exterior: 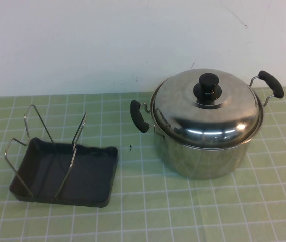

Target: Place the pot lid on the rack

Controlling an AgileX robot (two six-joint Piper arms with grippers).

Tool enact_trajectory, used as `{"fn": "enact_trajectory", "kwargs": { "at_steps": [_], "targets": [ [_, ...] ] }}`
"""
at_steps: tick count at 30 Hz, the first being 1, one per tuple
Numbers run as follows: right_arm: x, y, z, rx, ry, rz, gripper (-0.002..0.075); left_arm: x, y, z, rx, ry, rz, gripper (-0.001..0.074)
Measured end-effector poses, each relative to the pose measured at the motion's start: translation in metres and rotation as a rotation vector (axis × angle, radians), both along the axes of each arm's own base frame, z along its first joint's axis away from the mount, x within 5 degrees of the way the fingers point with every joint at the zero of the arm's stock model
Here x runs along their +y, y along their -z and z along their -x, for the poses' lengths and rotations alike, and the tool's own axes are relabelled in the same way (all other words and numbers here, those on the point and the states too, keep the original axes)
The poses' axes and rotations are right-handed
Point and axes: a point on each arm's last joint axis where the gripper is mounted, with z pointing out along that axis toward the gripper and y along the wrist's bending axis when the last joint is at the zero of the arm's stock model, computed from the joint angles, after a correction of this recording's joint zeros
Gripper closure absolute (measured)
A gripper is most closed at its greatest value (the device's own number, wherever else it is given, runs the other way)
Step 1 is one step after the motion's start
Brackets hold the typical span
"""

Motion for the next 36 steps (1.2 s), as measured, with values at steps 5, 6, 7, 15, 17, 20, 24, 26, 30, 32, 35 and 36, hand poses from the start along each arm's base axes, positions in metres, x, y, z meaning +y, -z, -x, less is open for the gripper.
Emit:
{"fn": "enact_trajectory", "kwargs": {
  "at_steps": [5,6,7,15,17,20,24,26,30,32,35,36],
  "targets": [
    [0.039,0.009,-0.056,-0.103,-0.221,0.208,0.0727,0.000,0.005,-0.004,0.066,0.005,0.013,0.0738],
    [0.048,0.015,-0.067,-0.110,-0.279,0.240,0.0727,0.000,0.005,-0.004,0.073,0.005,0.011,0.0738],
    [0.054,0.019,-0.077,-0.116,-0.322,0.255,0.0727,0.000,0.006,-0.005,0.080,0.005,0.007,0.0738],
    [0.090,0.091,-0.161,0.036,-0.536,0.261,0.0661,-0.001,0.012,-0.009,0.168,-0.009,-0.037,0.0738],
    [0.096,0.100,-0.171,0.059,-0.594,0.240,0.0529,-0.002,0.013,-0.009,0.177,-0.010,-0.043,0.0738],
    [0.101,0.116,-0.186,0.131,-0.641,0.178,0.0271,-0.002,0.014,-0.010,0.187,-0.012,-0.051,0.0738],
    [0.105,0.141,-0.200,0.212,-0.664,0.175,0.0101,-0.002,0.015,-0.011,0.202,-0.033,-0.083,0.0738],
    [0.108,0.155,-0.205,0.254,-0.671,0.185,0.0074,-0.002,0.015,-0.011,0.204,-0.041,-0.097,0.0738],
    [0.112,0.177,-0.211,0.303,-0.679,0.220,0.0063,-0.002,0.015,-0.011,0.208,-0.046,-0.105,0.0738],
    [0.114,0.187,-0.214,0.323,-0.679,0.221,0.0064,-0.002,0.015,-0.011,0.208,-0.046,-0.105,0.0738],
    [0.114,0.197,-0.218,0.346,-0.666,0.207,0.0076,-0.002,0.016,-0.012,0.220,-0.046,-0.105,0.0738],
    [0.114,0.200,-0.219,0.349,-0.660,0.206,0.0090,-0.002,0.016,-0.013,0.230,-0.045,-0.106,0.0738]
  ]
}}
